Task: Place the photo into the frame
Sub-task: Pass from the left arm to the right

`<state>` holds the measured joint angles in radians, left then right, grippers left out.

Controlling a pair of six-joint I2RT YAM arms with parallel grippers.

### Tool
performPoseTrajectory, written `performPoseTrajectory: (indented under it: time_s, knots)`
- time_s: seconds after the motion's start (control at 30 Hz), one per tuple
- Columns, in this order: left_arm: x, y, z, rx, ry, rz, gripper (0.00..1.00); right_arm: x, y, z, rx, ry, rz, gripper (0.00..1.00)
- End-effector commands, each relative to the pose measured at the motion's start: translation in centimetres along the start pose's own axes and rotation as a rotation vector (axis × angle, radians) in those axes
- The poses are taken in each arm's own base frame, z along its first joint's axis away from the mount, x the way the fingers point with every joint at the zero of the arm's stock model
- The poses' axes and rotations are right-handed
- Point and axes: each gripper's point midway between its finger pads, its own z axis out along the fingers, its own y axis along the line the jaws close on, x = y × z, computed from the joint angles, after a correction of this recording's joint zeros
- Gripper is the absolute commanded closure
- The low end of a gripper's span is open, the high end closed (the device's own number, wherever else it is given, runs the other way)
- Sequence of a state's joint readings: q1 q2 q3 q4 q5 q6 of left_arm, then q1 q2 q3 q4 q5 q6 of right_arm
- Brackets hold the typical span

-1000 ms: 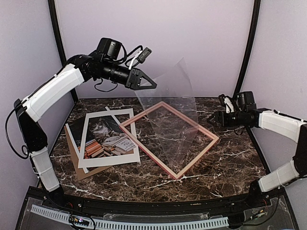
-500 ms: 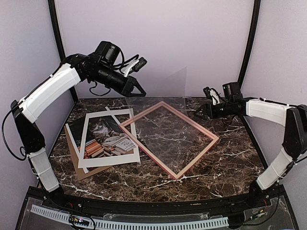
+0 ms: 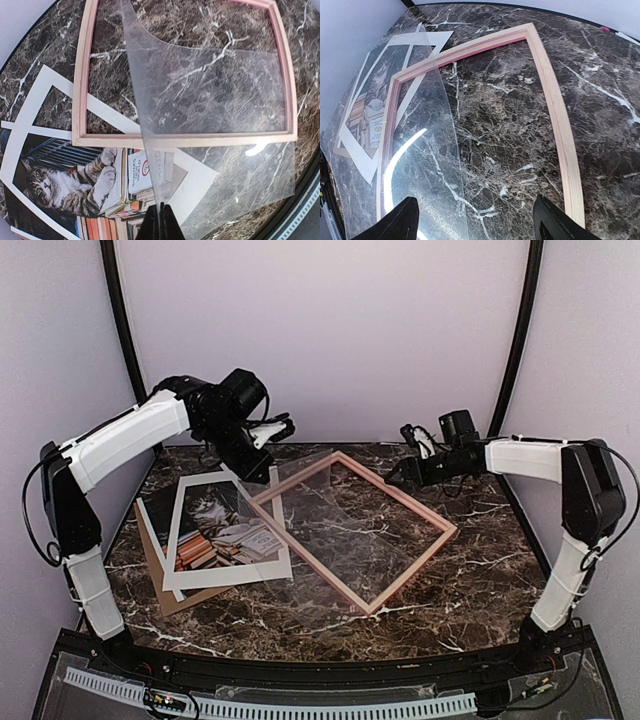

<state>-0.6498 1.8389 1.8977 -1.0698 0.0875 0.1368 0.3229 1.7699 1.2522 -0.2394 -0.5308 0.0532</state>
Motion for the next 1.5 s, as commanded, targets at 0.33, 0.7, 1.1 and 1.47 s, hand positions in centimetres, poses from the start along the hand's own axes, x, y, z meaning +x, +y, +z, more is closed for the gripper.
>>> performPoseTrajectory:
  time_s: [0.33,0.7,1.1,1.47]
  knots:
    - [1.1,0.0,0.5,-0.04,-0.19,0.252,1.0,3.6,4.6,6.1,-0.282,0.068,-0.043,0.19]
    - [-1.4,-1.2,-4.1,0.102,-0.463,0.269,1.0,6.0,5.2,6.2,-0.31,0.112,-0.045,0.19]
    - [-1.2,-0.7,-3.7,0.215,-0.497,0.199,1.0,6.8,8.4,4.0,-0.486,0.058,-0.035,0.54]
    - [-0.3,-0.8,-1.2,0.266,-0.449,0.169,1.0,5.5,9.1,3.2,-0.496,0.037,-0.053,0.61]
